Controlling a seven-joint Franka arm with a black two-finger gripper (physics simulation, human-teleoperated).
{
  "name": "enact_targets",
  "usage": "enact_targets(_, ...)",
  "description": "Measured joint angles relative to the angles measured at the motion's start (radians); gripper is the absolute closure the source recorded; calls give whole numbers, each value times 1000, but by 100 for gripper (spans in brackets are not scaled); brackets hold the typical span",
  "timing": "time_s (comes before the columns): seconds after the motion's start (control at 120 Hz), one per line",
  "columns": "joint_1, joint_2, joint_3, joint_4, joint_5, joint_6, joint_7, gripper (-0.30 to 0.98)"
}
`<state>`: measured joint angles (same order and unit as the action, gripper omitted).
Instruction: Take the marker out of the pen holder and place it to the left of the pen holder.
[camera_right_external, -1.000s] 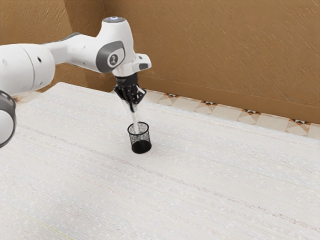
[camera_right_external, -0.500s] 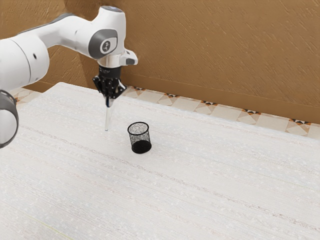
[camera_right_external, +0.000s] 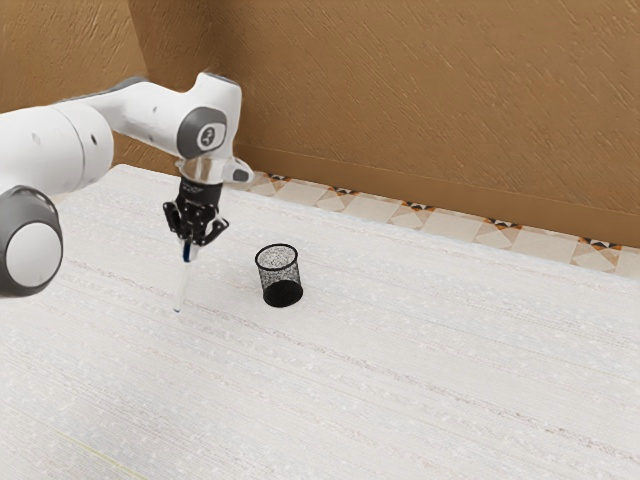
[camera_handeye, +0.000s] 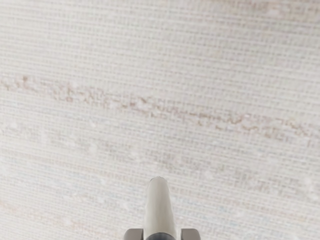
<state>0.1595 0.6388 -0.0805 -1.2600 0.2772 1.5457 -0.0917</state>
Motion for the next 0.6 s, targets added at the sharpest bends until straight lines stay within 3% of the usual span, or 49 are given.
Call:
enact_targets(0.15, 6, 12, 0, -7, -20, 29, 1, 39)
enact_targets(0.258, 9, 9, 0, -7, -32, 55, 1, 24)
enact_targets(0.6, 10, -184, -90, -30, -49, 93, 2, 5)
